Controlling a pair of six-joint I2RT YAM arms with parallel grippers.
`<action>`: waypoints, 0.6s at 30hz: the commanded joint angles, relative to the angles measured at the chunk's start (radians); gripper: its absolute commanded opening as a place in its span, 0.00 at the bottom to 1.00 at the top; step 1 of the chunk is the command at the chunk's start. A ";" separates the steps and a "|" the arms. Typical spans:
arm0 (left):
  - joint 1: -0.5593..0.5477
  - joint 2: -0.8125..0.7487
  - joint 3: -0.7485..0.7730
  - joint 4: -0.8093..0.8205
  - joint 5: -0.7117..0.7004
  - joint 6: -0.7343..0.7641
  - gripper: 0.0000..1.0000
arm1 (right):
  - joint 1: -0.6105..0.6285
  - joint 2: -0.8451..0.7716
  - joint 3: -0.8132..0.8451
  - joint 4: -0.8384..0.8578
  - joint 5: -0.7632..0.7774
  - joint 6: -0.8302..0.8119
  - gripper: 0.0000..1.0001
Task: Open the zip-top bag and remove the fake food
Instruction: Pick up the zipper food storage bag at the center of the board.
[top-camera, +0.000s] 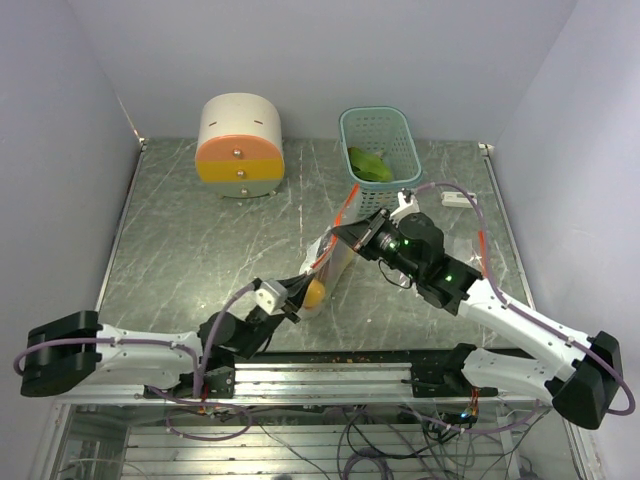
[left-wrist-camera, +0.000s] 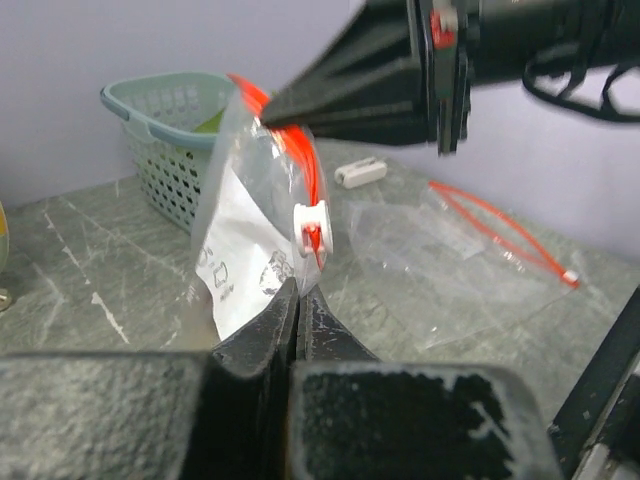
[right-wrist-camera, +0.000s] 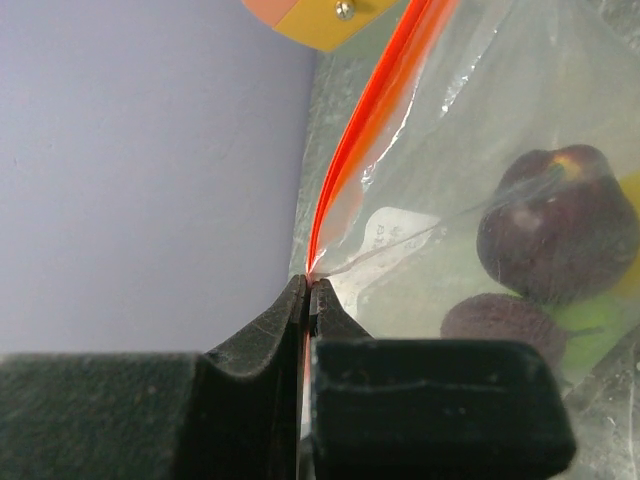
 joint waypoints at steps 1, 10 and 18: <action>-0.004 -0.134 -0.008 -0.047 0.042 -0.060 0.07 | -0.005 -0.033 -0.037 0.054 -0.011 -0.018 0.00; -0.002 -0.406 0.047 -0.486 0.021 -0.110 0.07 | -0.004 -0.158 -0.199 0.132 -0.072 -0.334 0.27; 0.030 -0.438 0.033 -0.555 0.058 -0.134 0.07 | -0.004 -0.355 -0.284 0.150 -0.147 -0.554 0.46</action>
